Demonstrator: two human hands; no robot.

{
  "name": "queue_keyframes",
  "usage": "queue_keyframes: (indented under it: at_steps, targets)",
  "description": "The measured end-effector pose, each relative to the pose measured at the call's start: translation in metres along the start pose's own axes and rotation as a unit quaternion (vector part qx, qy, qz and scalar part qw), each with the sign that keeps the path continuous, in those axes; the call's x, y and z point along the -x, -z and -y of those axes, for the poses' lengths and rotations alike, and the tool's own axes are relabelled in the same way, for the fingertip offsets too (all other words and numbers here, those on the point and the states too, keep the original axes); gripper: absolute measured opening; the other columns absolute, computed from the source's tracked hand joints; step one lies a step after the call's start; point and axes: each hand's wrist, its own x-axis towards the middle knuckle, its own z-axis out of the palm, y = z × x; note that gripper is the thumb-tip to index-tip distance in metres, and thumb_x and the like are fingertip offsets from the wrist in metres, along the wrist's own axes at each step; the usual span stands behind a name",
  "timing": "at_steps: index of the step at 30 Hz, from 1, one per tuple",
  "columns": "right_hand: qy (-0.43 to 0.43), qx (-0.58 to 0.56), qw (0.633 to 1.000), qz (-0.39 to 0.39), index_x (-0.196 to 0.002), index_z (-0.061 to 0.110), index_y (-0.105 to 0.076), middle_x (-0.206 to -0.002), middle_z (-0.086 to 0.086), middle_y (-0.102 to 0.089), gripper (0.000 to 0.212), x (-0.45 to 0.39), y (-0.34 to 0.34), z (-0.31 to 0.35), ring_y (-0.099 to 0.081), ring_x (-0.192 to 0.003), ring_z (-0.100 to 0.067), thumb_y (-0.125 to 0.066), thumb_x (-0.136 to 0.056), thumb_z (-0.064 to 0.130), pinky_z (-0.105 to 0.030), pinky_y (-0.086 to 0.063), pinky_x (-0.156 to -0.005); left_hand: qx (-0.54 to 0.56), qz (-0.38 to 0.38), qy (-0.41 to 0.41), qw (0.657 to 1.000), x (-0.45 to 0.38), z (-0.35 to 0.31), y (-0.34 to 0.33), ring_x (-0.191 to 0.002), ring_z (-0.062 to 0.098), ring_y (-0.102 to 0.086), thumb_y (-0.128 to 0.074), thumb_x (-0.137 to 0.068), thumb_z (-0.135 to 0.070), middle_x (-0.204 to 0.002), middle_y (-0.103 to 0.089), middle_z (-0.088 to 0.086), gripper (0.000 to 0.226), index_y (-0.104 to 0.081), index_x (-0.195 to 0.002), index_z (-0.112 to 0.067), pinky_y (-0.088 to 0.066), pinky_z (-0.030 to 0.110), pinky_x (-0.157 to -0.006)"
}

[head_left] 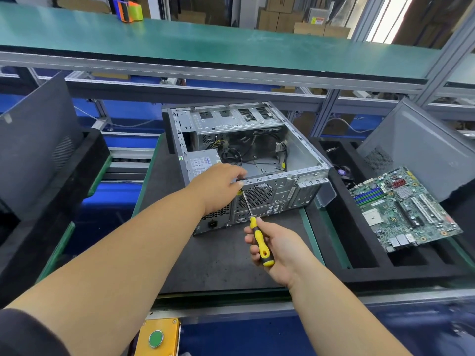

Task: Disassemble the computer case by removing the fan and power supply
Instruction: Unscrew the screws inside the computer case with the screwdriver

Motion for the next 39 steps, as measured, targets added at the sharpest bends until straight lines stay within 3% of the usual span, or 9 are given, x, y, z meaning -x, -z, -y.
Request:
queue_keyframes:
  at_steps: [3,5,7,12,15,19,21,28,39]
  targets:
    - [0.003,0.002,1.000,-0.005,-0.088,0.003,-0.068,-0.061,-0.004,-0.064,0.031,0.001,0.001,0.003,-0.050,-0.044,-0.010,-0.056,-0.099,0.029,-0.019,-0.040,-0.040,0.144,-0.097,0.012,0.985,0.012,-0.006,0.005,-0.129,0.010,-0.044,-0.045,-0.102,-0.025,-0.139,-0.051,-0.006,0.037,-0.052,-0.138,-0.027,-0.032,0.025,-0.106]
    - [0.001,0.007,1.000,-0.008,-0.087,0.004,-0.067,-0.060,-0.003,-0.063,0.030,0.001,0.002,0.003,-0.049,-0.043,-0.010,-0.057,-0.099,0.030,-0.019,-0.039,-0.039,0.239,-0.183,0.026,0.953,0.024,-0.012,0.006,-0.117,0.007,-0.053,-0.048,-0.100,-0.020,-0.123,-0.061,-0.008,0.027,-0.062,-0.123,-0.027,-0.040,0.024,-0.101]
    - [0.000,0.018,1.000,-0.013,-0.087,0.006,-0.067,-0.060,-0.002,-0.063,0.030,0.000,0.002,0.003,-0.048,-0.043,-0.010,-0.057,-0.099,0.031,-0.019,-0.039,-0.039,0.324,-0.207,0.066,0.921,0.038,-0.017,0.004,-0.096,0.009,-0.061,-0.051,-0.098,-0.016,-0.101,-0.068,-0.006,0.019,-0.067,-0.101,-0.024,-0.048,0.024,-0.088]
    - [0.026,0.052,0.998,-0.026,-0.088,0.012,-0.063,-0.059,0.001,-0.063,0.020,-0.003,0.001,-0.001,-0.047,-0.041,-0.011,-0.063,-0.096,0.030,-0.019,-0.037,-0.040,0.452,-0.088,0.238,0.855,0.058,-0.031,-0.014,-0.064,0.009,-0.062,-0.048,-0.096,-0.009,-0.070,-0.071,-0.003,0.026,-0.068,-0.079,-0.013,-0.049,0.016,-0.058]
    - [0.042,0.063,0.997,-0.027,-0.087,0.016,-0.058,-0.058,0.003,-0.062,0.015,-0.004,-0.001,-0.002,-0.047,-0.040,-0.010,-0.066,-0.094,0.027,-0.019,-0.037,-0.040,0.509,-0.049,0.318,0.799,0.057,-0.037,-0.025,-0.070,0.011,-0.063,-0.049,-0.097,-0.011,-0.082,-0.071,0.004,0.020,-0.067,-0.089,-0.009,-0.051,0.020,-0.065]
    - [0.035,0.039,0.999,-0.013,-0.090,0.014,-0.061,-0.057,-0.001,-0.061,0.014,-0.002,-0.004,-0.001,-0.047,-0.039,-0.010,-0.066,-0.093,0.026,-0.018,-0.038,-0.040,0.651,-0.025,0.375,0.659,0.050,-0.038,-0.030,-0.084,0.012,-0.067,-0.052,-0.099,-0.020,-0.093,-0.073,0.004,0.020,-0.067,-0.102,-0.008,-0.054,0.022,-0.072]
    - [0.026,0.024,0.999,-0.007,-0.090,0.011,-0.063,-0.059,-0.005,-0.062,0.019,-0.001,-0.003,-0.001,-0.048,-0.041,-0.012,-0.064,-0.094,0.030,-0.020,-0.040,-0.041,0.686,-0.026,0.376,0.623,0.045,-0.039,-0.032,-0.085,0.011,-0.067,-0.052,-0.098,-0.021,-0.092,-0.074,0.004,0.020,-0.068,-0.102,-0.009,-0.053,0.022,-0.074]
    - [0.000,0.024,1.000,0.011,-0.098,0.002,-0.068,-0.062,-0.009,-0.063,0.035,-0.002,-0.001,0.002,-0.050,-0.045,-0.012,-0.046,-0.102,0.029,-0.022,-0.042,-0.042,0.703,-0.050,0.375,0.602,0.035,-0.042,-0.034,-0.080,0.008,-0.067,-0.055,-0.097,-0.019,-0.081,-0.076,-0.001,0.015,-0.068,-0.099,-0.011,-0.050,0.021,-0.067]
    - [0.076,0.121,0.990,-0.019,-0.094,0.011,-0.064,-0.064,-0.002,-0.064,0.012,-0.008,0.004,-0.002,-0.056,-0.050,-0.010,-0.067,-0.093,0.023,-0.023,-0.044,-0.046,0.689,-0.061,0.381,0.613,0.029,-0.049,-0.036,-0.062,0.001,-0.069,-0.059,-0.096,-0.023,-0.077,-0.076,-0.006,0.013,-0.070,-0.093,-0.016,-0.049,0.015,-0.060]
